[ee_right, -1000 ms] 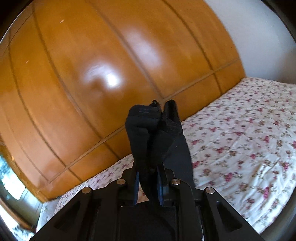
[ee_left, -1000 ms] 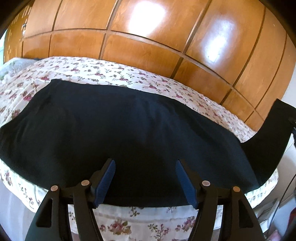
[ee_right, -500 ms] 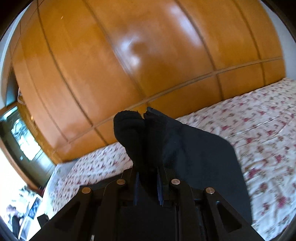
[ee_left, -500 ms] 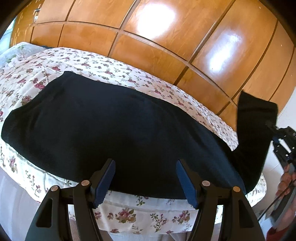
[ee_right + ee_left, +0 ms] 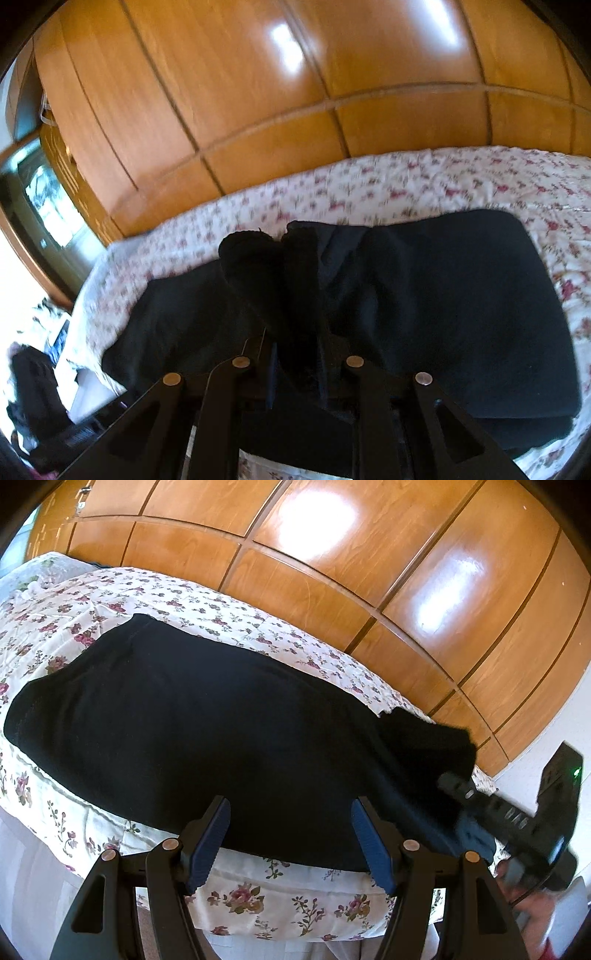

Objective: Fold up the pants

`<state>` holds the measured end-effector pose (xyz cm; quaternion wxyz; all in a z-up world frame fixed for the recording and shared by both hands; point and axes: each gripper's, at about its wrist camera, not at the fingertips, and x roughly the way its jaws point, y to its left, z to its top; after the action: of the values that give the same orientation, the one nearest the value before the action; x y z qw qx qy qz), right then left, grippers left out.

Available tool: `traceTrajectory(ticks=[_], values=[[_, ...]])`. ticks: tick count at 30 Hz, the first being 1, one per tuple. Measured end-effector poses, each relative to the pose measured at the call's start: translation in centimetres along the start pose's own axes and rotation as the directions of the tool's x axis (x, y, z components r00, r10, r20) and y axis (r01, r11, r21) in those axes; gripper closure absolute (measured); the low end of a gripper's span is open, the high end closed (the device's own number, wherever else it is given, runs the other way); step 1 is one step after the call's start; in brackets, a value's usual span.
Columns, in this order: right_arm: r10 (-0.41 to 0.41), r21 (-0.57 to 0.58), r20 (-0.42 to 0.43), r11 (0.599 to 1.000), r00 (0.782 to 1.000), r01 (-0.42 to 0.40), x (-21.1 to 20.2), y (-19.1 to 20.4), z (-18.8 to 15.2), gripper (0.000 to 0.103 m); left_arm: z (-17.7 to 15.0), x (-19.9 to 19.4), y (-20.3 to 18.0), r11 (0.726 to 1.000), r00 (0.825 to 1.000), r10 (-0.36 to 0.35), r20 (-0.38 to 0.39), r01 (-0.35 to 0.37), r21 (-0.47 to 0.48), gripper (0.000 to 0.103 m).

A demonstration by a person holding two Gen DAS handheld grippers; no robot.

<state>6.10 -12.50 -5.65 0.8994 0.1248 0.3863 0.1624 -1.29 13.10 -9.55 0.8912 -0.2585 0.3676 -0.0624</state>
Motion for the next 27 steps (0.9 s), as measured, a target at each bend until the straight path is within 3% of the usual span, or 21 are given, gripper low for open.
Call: traceTrajectory(ticks=[3, 4, 5, 9, 13, 16, 19, 23, 27], values=[[-0.009, -0.03, -0.062, 1.0, 0.998, 0.007, 1.2, 0.2, -1.2, 0.072, 0.0, 0.2, -0.2, 1.0, 1.0, -0.012, -0.007, 0.012, -0.01, 0.034], [0.004, -0.035, -0.091, 0.999, 0.996, -0.007, 1.5, 0.2, -1.6, 0.059, 0.1, 0.4, -0.3, 1.0, 1.0, -0.017, -0.012, 0.017, -0.014, 0.034], [0.027, -0.04, -0.108, 0.999, 0.994, -0.032, 1.6, 0.2, -2.2, 0.053, 0.2, 0.5, -0.5, 1.0, 1.0, -0.025, -0.016, 0.024, -0.017, 0.034], [0.094, -0.083, -0.08, 0.991, 0.992, -0.101, -0.5, -0.1, -3.2, 0.052, 0.6, 1.2, -1.6, 0.997, 0.997, -0.076, -0.026, 0.075, -0.031, 0.034], [0.118, -0.026, -0.018, 0.993, 0.993, -0.119, -4.2, -2.9, -3.8, 0.052, 1.1, 2.2, -3.5, 0.992, 0.991, -0.127, -0.039, 0.126, -0.017, 0.034], [0.068, 0.025, 0.05, 0.997, 0.996, -0.069, -7.8, -5.8, -4.3, 0.052, 1.5, 3.3, -5.3, 0.988, 0.987, -0.151, -0.049, 0.152, 0.01, 0.033], [-0.055, 0.061, 0.081, 0.997, 0.995, 0.05, -10.8, -8.6, -5.3, 0.051, 2.0, 4.6, -7.1, 0.984, 0.983, -0.173, -0.06, 0.175, 0.032, 0.033], [-0.201, 0.113, 0.025, 0.974, 0.979, 0.197, -12.1, -12.4, -7.4, 0.049, 2.5, 7.1, -9.0, 0.982, 0.98, -0.176, -0.092, 0.182, 0.058, 0.032], [-0.21, 0.189, -0.009, 0.96, 0.978, 0.208, -12.0, -14.8, -8.5, 0.049, 2.4, 9.2, -9.5, 0.985, 0.977, -0.159, -0.139, 0.167, 0.049, 0.034]])
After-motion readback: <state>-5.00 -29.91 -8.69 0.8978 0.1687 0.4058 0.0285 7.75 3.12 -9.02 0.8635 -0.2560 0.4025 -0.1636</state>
